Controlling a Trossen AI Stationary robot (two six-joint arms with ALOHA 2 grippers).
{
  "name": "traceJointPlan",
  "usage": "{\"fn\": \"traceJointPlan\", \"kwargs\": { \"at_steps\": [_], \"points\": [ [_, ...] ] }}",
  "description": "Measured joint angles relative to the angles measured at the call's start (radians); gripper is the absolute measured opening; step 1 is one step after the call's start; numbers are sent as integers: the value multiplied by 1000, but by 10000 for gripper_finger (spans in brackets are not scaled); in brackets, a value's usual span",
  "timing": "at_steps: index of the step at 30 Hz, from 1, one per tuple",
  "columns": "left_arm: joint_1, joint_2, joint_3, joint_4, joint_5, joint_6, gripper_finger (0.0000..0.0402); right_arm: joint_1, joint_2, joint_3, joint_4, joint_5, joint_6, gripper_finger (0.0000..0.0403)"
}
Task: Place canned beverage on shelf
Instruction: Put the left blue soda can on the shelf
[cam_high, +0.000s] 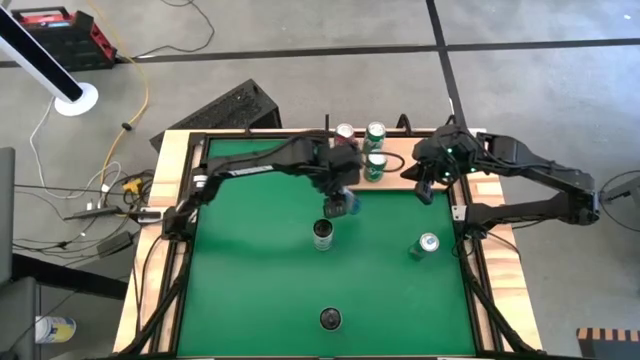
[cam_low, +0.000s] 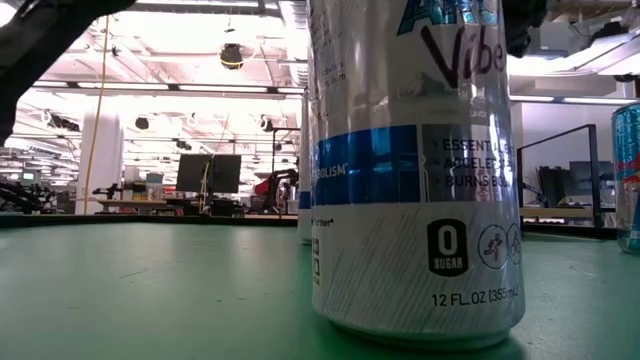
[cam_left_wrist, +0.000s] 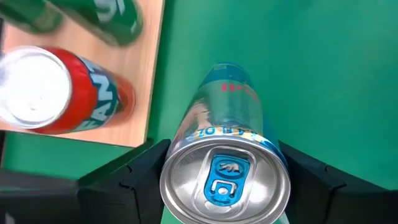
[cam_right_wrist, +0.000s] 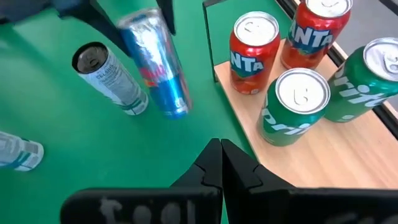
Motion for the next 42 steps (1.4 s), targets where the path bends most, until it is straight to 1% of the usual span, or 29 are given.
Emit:
{"fn": "traceJointPlan", "kwargs": {
  "at_steps": [9,15,21,23,28,32,36,42],
  "points": [
    [4,80,0,-28,0,23,226,0,19,-14,20,-2,3,21],
    [18,75,1,-36,-36,31,226,0,25,-14,44,-2,-1,21],
    [31,76,0,-54,-33,49,248,0,25,-13,46,-2,0,21],
    [31,76,0,-52,-43,61,250,0,24,-13,46,-2,0,21],
    [31,76,0,-51,-26,81,250,0,24,-13,46,-2,9,21],
    [30,76,-35,-40,-24,83,250,0,24,-13,46,-3,19,21],
    [30,76,-74,-64,-25,92,250,0,24,-13,45,-3,19,21],
    [26,76,-81,-64,-46,101,251,0,24,-13,46,-3,19,21]
  ]
}}
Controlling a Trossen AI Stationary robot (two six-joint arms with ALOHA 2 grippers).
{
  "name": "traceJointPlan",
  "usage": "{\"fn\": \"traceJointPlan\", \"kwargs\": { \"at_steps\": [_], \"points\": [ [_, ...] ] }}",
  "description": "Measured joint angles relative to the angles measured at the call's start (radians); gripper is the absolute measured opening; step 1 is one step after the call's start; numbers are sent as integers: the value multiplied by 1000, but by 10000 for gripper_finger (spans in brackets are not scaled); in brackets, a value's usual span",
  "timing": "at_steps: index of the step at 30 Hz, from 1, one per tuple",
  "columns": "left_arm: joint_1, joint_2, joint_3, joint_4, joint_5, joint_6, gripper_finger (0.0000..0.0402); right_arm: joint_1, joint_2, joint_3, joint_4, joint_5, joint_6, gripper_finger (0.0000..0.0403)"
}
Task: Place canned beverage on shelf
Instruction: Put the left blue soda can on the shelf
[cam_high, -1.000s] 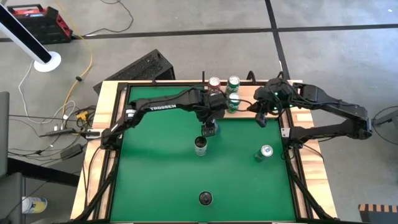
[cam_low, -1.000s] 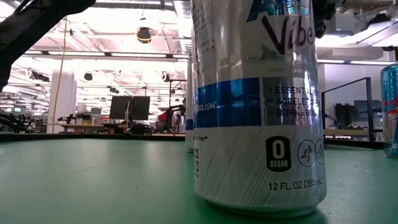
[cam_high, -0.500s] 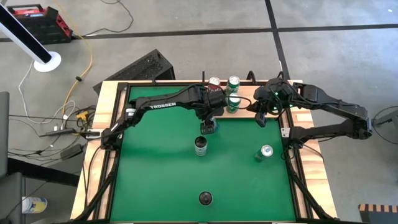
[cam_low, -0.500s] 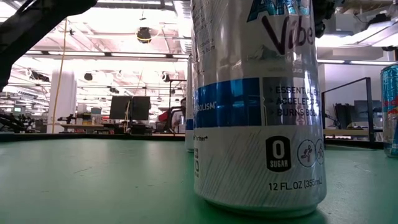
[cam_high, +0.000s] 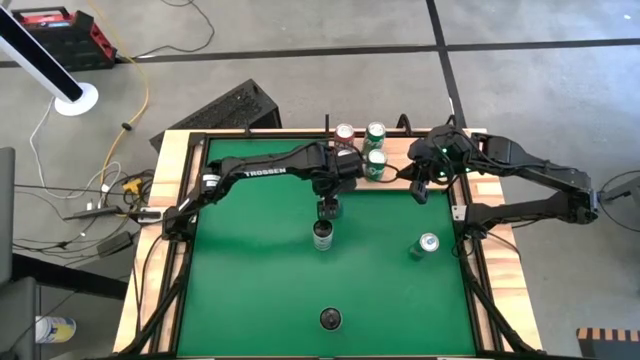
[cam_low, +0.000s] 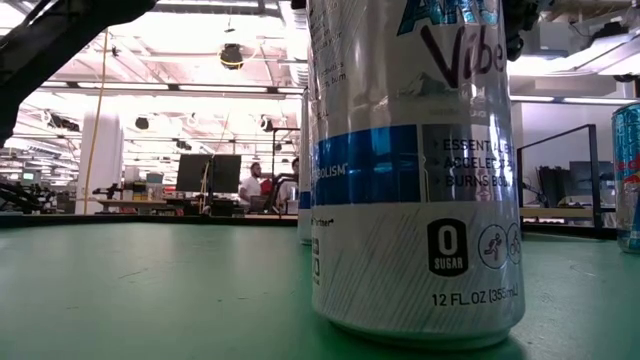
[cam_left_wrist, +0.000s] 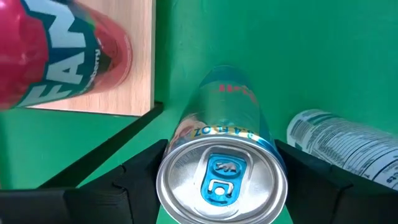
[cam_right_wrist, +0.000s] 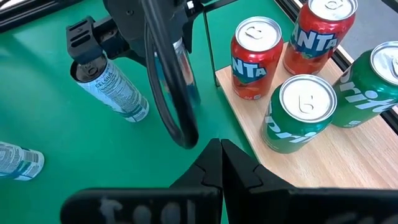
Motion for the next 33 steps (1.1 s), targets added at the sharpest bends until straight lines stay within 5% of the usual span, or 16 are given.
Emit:
{"fn": "traceJointPlan", "kwargs": {
  "at_steps": [33],
  "points": [
    [1,-17,0,9,70,31,292,3,0,0,44,0,26,21]
  ]
}}
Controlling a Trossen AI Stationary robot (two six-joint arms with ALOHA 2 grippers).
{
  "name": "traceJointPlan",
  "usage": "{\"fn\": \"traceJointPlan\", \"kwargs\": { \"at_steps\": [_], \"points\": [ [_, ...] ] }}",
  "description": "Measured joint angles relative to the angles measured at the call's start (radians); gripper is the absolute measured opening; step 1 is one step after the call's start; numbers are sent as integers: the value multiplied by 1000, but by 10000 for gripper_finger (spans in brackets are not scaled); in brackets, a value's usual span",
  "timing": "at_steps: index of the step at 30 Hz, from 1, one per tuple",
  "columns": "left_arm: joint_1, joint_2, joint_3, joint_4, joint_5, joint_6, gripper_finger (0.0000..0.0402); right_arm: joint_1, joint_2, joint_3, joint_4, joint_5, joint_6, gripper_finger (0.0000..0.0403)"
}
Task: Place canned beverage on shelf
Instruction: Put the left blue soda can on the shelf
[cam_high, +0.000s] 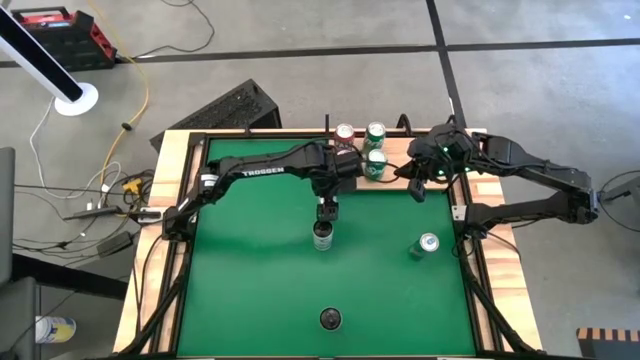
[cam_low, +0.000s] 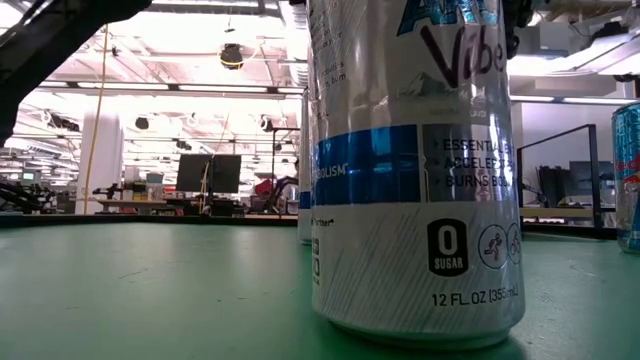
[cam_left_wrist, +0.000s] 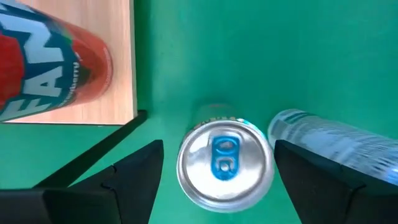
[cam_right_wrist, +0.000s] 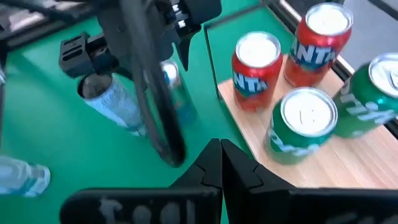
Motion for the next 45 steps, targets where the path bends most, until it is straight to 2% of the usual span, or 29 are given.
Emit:
{"fn": "traceJointPlan", "kwargs": {
  "at_steps": [4,9,16,19,21,24,27,32,37,45],
  "points": [
    [0,-56,0,15,0,-16,292,26,0,0,63,0,6,34],
    [0,-152,0,36,-49,-34,292,68,2,0,211,0,-18,55],
    [0,-319,-20,-8,-124,-46,292,126,116,1,400,-7,-77,79],
    [-1,-436,-132,9,-162,-55,292,126,189,1,415,-63,-70,99],
    [-2,-536,-262,69,-180,-75,292,125,245,1,429,-114,-56,117],
    [-2,-699,-503,224,-197,-118,292,121,329,18,413,-176,-72,155],
    [-2,-856,-727,432,-198,-182,292,121,406,66,389,-186,-113,196],
    [-2,-1050,-983,685,-197,-320,292,111,545,193,294,-186,-171,251],
    [-2,-1156,-1080,737,-199,-397,292,86,661,303,210,-185,-248,266],
    [-2,-1195,-1096,728,-226,-433,292,87,747,344,178,-182,-293,266]
  ]
}}
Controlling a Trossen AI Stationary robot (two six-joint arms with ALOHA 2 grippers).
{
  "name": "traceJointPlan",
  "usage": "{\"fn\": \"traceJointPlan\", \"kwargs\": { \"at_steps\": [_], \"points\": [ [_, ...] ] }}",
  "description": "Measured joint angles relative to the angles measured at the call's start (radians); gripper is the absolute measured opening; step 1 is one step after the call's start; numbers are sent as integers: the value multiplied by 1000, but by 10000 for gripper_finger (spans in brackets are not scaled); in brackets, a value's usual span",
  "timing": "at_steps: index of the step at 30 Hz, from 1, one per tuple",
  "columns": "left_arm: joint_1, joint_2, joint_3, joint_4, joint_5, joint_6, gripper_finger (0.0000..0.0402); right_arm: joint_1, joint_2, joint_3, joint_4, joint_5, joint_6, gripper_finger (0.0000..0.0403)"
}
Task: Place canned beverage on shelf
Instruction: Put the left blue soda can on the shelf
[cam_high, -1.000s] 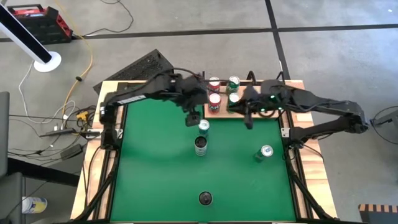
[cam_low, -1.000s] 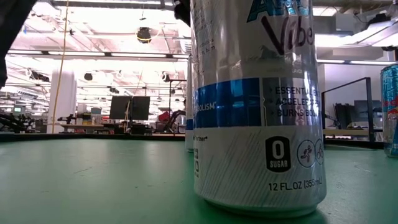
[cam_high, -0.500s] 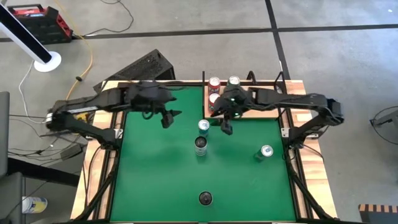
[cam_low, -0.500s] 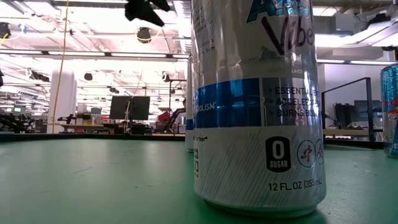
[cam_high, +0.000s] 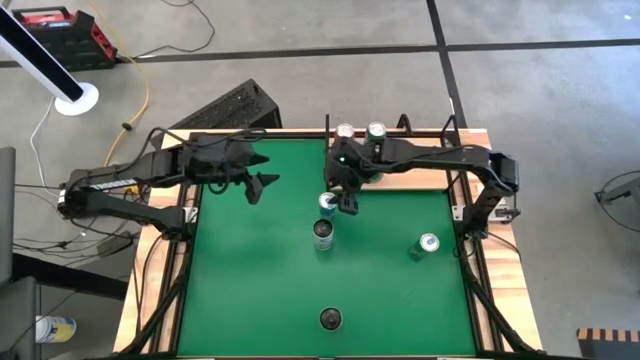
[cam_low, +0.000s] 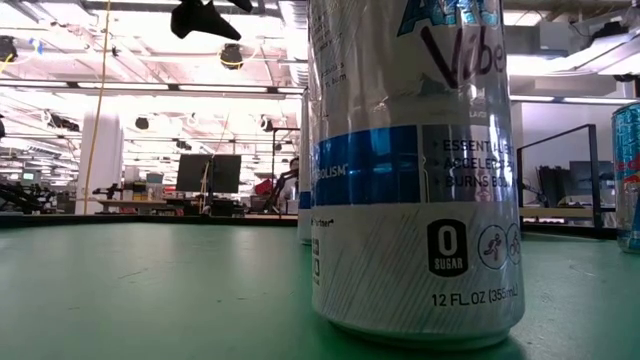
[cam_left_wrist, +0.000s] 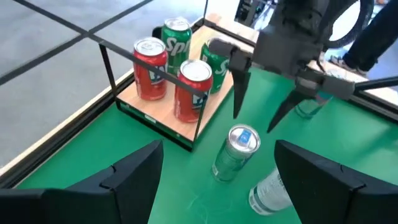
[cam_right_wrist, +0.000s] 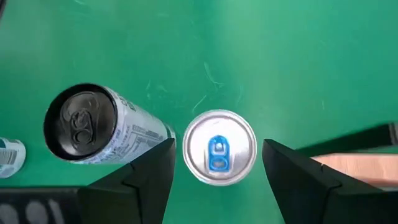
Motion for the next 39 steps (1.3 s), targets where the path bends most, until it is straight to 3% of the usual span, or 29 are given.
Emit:
{"fn": "traceJointPlan", "kwargs": {
  "at_steps": [11,16,35,39],
  "points": [
    [0,4,0,-7,-24,19,292,18,6,0,-5,1,-8,266],
    [0,4,0,-7,-24,28,292,25,6,0,32,91,-64,266],
    [0,5,0,-7,-46,61,292,51,6,0,-3,93,-46,266],
    [0,5,0,-7,-47,62,292,68,6,0,10,175,-104,266]
  ]
}}
